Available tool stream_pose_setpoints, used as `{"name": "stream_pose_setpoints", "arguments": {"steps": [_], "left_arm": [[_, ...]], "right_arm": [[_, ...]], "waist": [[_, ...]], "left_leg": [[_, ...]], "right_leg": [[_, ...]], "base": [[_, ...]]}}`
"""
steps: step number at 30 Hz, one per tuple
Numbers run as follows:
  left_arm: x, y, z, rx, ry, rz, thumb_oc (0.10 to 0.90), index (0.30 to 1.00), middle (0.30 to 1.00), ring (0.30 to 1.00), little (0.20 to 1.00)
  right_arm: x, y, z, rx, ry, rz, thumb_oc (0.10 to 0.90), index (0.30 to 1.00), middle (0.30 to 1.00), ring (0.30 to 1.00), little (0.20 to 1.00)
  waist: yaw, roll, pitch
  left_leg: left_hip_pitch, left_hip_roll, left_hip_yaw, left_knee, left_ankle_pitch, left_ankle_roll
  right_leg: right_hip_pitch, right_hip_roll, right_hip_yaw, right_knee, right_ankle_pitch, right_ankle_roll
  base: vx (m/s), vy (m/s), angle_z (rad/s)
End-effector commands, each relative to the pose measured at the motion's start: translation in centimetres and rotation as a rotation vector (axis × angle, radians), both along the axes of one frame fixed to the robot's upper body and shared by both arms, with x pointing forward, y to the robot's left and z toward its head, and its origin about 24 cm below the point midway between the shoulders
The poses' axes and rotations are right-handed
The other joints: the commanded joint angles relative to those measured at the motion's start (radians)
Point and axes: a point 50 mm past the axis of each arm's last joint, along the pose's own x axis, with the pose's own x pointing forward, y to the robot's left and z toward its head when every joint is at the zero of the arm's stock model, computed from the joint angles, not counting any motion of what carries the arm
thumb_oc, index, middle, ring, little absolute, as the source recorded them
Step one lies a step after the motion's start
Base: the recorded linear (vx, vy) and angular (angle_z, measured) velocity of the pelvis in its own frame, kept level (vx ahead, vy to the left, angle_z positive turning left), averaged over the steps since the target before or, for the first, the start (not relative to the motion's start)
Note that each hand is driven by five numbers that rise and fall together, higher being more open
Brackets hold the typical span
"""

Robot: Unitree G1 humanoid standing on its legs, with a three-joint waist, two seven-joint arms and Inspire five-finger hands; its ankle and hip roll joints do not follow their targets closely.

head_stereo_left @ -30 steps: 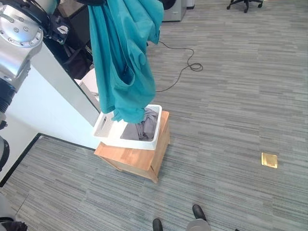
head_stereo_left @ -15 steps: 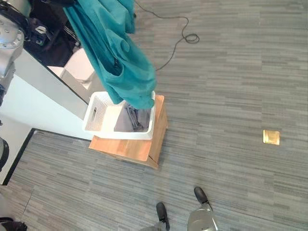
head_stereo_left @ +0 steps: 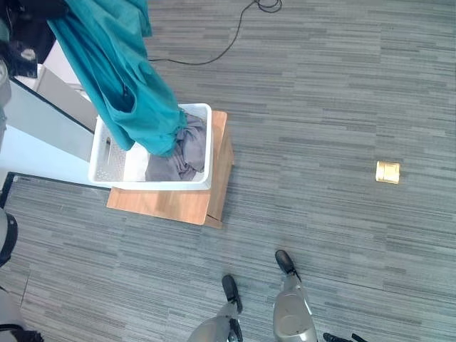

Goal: Pick up bed clothes into laundry basket.

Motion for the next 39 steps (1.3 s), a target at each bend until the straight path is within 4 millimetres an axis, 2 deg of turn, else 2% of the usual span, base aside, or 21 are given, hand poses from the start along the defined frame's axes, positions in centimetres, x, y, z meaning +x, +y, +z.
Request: {"name": "stream_pose_setpoints", "arguments": {"steps": [1,4,5,7,8,16,23,28,39], "left_arm": [[-4.5,4.2,4.8,-0.151,-0.291,0.132,0.400,0.300,0.300,0.300,0.300],[-3.9,4.7,1.8,-0.174,-0.230,0.136,0.400,0.300,0.300,0.300,0.300],[-3.9,4.8,1.6,-0.176,-0.229,0.137,0.400,0.300,0.300,0.300,0.300],[-3.8,5.5,0.0,-0.178,-0.177,0.163,0.400,0.300,0.300,0.300,0.300],[-3.7,6.0,-1.4,-0.176,-0.133,0.182,0.400,0.300,0.300,0.300,0.300],[-3.4,6.5,-3.3,-0.093,-0.018,0.242,0.400,0.300,0.300,0.300,0.300],[-2.6,5.3,-2.8,-0.040,-0.005,0.213,0.400,0.300,0.300,0.300,0.300],[-1.5,2.7,-1.7,0.037,-0.022,0.124,0.400,0.300,0.300,0.300,0.300],[-0.7,2.2,-2.2,0.034,0.018,0.104,0.400,0.300,0.300,0.300,0.300]], "right_arm": [[-2.7,-1.4,0.4,-0.071,0.077,0.005,0.800,0.900,0.900,0.900,0.900],[-2.3,-0.9,0.3,-0.075,0.055,0.028,0.800,0.900,0.900,0.900,0.900],[-2.3,-1.0,0.4,-0.077,0.056,0.029,0.800,0.900,0.900,0.900,0.900],[-2.1,-0.7,0.3,-0.072,0.048,0.040,0.800,0.900,0.900,0.900,0.900],[-1.8,-0.7,0.4,-0.080,0.037,0.057,0.800,0.900,0.900,0.900,0.900],[-0.4,-0.6,0.7,-0.102,-0.016,0.102,0.800,0.900,0.900,0.900,0.900],[-0.1,-0.4,0.9,-0.109,-0.041,0.121,0.800,0.900,0.900,0.900,0.900],[-0.3,-1.0,1.0,-0.122,-0.022,0.124,0.800,0.900,0.900,0.900,0.900],[0.6,-2.1,1.6,-0.151,-0.029,0.145,0.800,0.900,0.900,0.900,0.900]], "waist": [[0.013,0.035,-0.032],[0.019,0.034,-0.015],[0.018,0.036,-0.015],[0.019,0.036,-0.008],[0.018,0.038,-0.003],[0.011,0.040,0.019],[-0.002,0.043,0.031],[-0.006,0.055,0.039],[-0.014,0.064,0.049]], "left_leg": [[-0.019,0.046,0.013,0.000,-0.018,-0.044],[-0.022,0.047,0.015,0.000,-0.017,-0.046],[-0.021,0.047,0.015,0.000,-0.017,-0.046],[-0.022,0.047,0.017,0.000,-0.017,-0.047],[-0.022,0.048,0.019,0.000,-0.018,-0.048],[-0.027,0.054,0.024,0.000,-0.015,-0.051],[-0.034,0.054,0.031,0.000,-0.016,-0.052],[-0.037,0.051,0.032,0.000,-0.015,-0.052],[-0.040,0.052,0.038,0.000,-0.013,-0.055]], "right_leg": [[-0.001,-0.002,-0.009,0.026,-0.029,0.041],[-0.005,-0.001,-0.013,0.030,-0.034,0.039],[-0.005,0.000,-0.013,0.030,-0.034,0.039],[-0.005,0.000,-0.013,0.032,-0.035,0.038],[-0.006,0.001,-0.015,0.031,-0.036,0.037],[-0.011,0.003,-0.018,0.033,-0.038,0.034],[-0.022,0.001,-0.013,0.036,-0.035,0.036],[-0.025,-0.002,-0.014,0.037,-0.034,0.038],[-0.032,-0.001,-0.008,0.038,-0.034,0.037]], "base": [[0.00,0.000,0.00],[0.00,-0.004,-0.01],[0.00,-0.007,-0.04],[0.00,0.000,0.00],[0.00,0.000,0.00],[0.00,0.000,0.00],[-0.01,0.008,-0.05],[0.00,0.000,-0.02],[0.00,-0.001,-0.01]]}}
